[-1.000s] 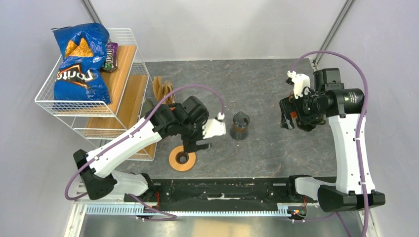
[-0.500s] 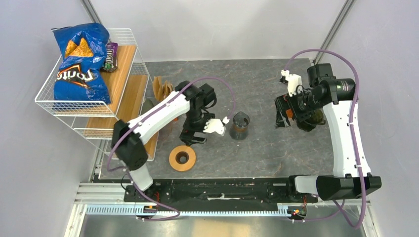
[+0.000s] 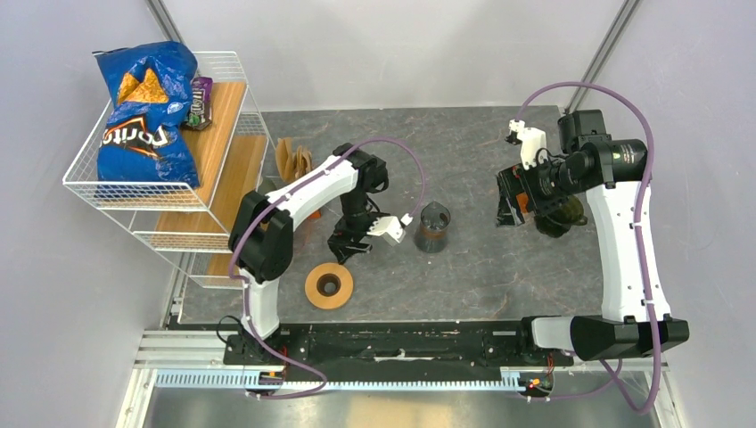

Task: Place the coffee filter in the dripper

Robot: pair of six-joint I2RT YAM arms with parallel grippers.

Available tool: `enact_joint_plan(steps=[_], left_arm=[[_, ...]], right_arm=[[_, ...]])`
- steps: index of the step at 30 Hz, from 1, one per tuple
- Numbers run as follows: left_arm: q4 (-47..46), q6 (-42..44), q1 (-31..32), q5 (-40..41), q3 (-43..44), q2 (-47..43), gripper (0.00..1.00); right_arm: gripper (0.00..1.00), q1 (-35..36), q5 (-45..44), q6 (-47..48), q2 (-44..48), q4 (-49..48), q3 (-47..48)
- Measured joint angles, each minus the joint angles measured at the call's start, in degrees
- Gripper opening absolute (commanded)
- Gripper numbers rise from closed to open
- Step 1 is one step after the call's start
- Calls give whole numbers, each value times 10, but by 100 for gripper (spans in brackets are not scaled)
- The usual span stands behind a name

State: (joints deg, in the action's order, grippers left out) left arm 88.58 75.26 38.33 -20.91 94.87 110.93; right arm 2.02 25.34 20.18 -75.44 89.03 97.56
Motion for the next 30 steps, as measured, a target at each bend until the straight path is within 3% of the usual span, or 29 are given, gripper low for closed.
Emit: enact_joint_plan(steps=[8,22,30], left_arm=[[0,43,-40,7,-3,71,86],[0,83,-41,43,-68,126,69],[23,84,-42,43,-78,142,69]], right_arm=[[99,0,3,0,0,0,0],[99,0,3,5,6,3,-7],[99,0,3,5,6,3,-9]])
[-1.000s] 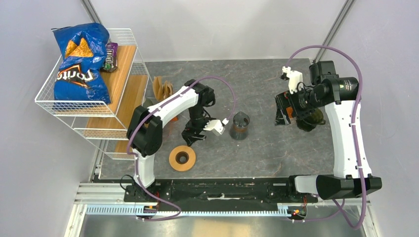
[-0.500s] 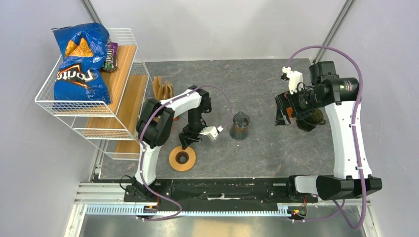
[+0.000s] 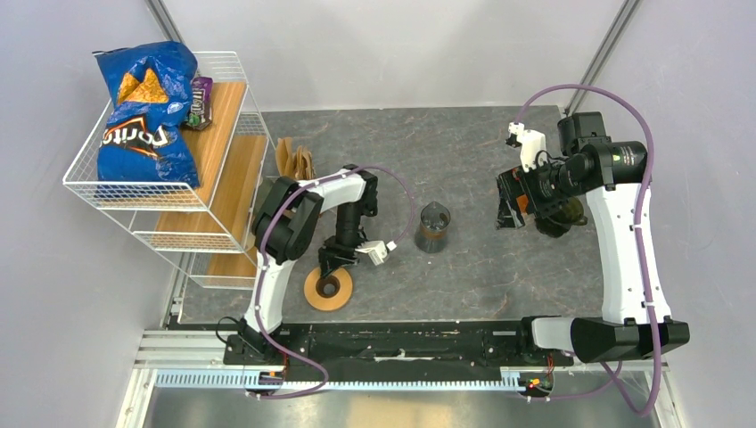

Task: Place the coffee filter in the dripper

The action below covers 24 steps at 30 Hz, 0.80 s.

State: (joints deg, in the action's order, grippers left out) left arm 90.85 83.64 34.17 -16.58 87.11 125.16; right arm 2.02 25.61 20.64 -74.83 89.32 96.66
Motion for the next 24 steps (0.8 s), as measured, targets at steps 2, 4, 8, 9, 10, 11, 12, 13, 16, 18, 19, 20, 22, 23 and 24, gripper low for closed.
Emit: enact_joint_plan(steps=[2,4,8,9,10,11,12,13,16,18,19,20,22,23,24], left_arm=[[9,0,-2,0,2,7,68],[17,0,-5,-1,6,14,64],[17,-3,-12,-4,16,25,43],[16,-4,-13,-4,19,28,36],[12,-6,-14,-3,22,31,32],[10,-9,-16,-3,25,34,27],[16,-10,-17,0,31,36,23],[18,-13,-18,0,32,36,21],[19,-22,-21,4,34,35,11],[19,-31,-21,9,34,32,4],[18,-35,-21,10,34,29,2],[18,-40,-21,11,34,23,2],[18,-43,-21,12,34,5,2],[17,-44,-20,13,34,-9,2],[14,-46,-20,15,34,-30,2]], right_arm=[[99,0,0,0,0,0,0],[99,0,0,0,0,0,0],[99,0,0,0,-3,0,0],[99,0,0,0,-3,0,0],[99,0,0,0,-5,0,0],[99,0,0,0,-6,0,0],[99,0,0,0,-7,0,0],[99,0,0,0,-9,0,0],[99,0,0,1,-13,0,0],[99,0,0,2,-14,0,0],[99,0,0,2,-15,0,0],[99,0,0,2,-17,0,0],[99,0,0,2,-19,0,2],[99,0,0,2,-20,0,3],[99,0,0,2,-21,0,3]])
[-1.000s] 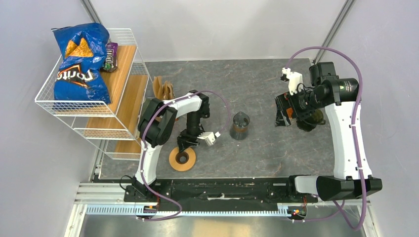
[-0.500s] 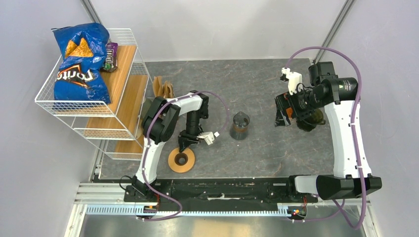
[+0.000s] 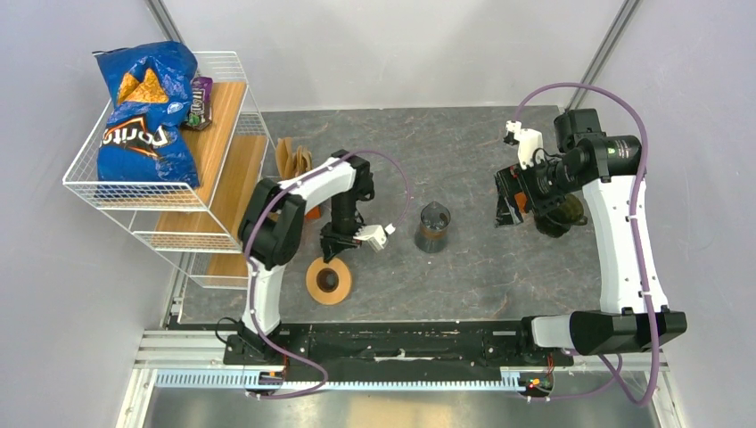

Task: Place the coffee filter in the dripper

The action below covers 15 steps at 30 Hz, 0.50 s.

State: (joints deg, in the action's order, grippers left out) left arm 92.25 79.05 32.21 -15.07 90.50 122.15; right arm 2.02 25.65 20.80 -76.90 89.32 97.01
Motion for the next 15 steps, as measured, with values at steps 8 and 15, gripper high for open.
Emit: enact_joint_plan(steps=[8,15], left_arm=[[-15,-31,0,1,40,-133,2],[-25,-84,0,-16,120,-195,2]], right_arm=[[99,0,6,2,-1,0,9],[99,0,21,0,-5,1,14]])
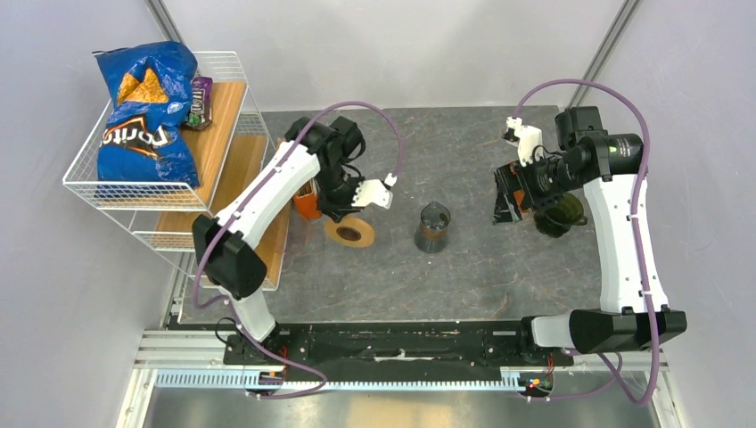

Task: Place the coffee filter in the dripper

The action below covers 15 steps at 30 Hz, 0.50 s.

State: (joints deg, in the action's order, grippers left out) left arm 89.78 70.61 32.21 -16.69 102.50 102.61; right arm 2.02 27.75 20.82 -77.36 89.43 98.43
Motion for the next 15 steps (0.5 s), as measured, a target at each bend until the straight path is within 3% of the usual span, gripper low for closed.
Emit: enact_joint_plan(steps=[7,15], left_arm=[[3,-82,0,-30,96,-39,2],[5,-237,-10,-107,283,-35,2]], right_arm=[[99,0,28,-24,4,-25,-1],[93,0,114,-118,89,-155,-60]])
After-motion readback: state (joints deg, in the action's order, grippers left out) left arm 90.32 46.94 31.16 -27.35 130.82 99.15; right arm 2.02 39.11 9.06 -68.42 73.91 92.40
